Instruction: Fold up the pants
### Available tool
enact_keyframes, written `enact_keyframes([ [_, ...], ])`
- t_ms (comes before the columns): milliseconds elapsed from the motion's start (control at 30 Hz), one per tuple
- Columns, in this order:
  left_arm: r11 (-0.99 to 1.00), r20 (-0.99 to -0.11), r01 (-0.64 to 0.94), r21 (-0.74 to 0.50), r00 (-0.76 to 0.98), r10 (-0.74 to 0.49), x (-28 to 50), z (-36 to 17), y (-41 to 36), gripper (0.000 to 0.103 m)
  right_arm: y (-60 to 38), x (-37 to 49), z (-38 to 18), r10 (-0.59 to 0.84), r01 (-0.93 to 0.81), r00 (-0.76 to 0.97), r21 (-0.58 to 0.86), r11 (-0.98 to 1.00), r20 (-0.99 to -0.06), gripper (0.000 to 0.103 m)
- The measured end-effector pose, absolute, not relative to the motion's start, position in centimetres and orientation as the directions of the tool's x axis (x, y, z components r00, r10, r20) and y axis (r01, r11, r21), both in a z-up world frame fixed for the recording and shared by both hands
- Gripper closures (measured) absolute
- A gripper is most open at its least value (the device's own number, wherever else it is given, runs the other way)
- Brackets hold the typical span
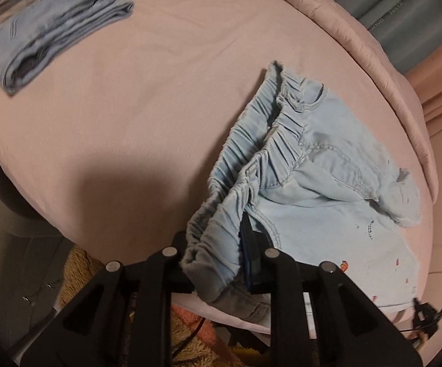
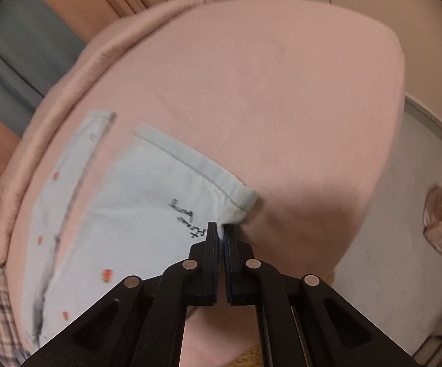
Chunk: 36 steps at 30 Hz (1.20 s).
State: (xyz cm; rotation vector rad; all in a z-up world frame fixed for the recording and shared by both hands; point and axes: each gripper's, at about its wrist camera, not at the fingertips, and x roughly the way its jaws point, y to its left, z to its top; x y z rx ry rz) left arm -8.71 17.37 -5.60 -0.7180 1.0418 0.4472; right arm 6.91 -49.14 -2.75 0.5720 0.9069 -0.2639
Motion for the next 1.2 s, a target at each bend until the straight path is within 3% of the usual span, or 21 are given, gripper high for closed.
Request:
enact_keyframes([
  [100,0.696,-0.915,-0.659,-0.285,0.403,0.006,-7.8,-7.2,17.0,0.076,-49.0,6.0,-2.4,-0.01,0.44,0.599,0.318,0.84,-0.801,0.1],
  [233,0.711,-0.919,-0.652,-0.263,0.394,0.021,-7.5,-7.5,17.0,0.075,-49.6,8.4,-6.4,-0.04,0.493,0.502,0.248,0.834,-0.864,0.1],
  [800,0.675,-0.935,-0.691,-0.261,0.354,0.0,-4.4,-7.7,17.4,0.072,-49.4,8.4,-6.6,-0.084,0.495,0.516,0.216,0.841,-0.853,0.101],
  [967,0.663,-0.952,-0.719,-0.208,0.304,0.03,-3.8,-7.0,17.0,0.069,-49.4,8.2,-6.7,-0.09,0.483,0.53,0.212,0.85,-0.843,0.102],
  [1100,0.685,-0.935,-0.706,-0.18,0.34,0.104,-3.7,-3.1,16.4,0.028,-49.3,8.4,-6.2,-0.097,0.482,0.511,0.191,0.855,-0.854,0.101],
  [1167,0.698,-0.909,-0.698,-0.159,0.38,0.173,-4.0,-0.6,16.0,0.014,-49.3,8.4,-5.7,-0.117,0.499,0.492,0.169,0.85,-0.863,0.09],
  [1200,0.7,-0.894,-0.697,-0.153,0.4,0.202,-4.1,0.4,15.9,0.009,-49.2,8.2,-5.3,-0.147,0.519,0.478,0.144,0.843,-0.866,0.075],
])
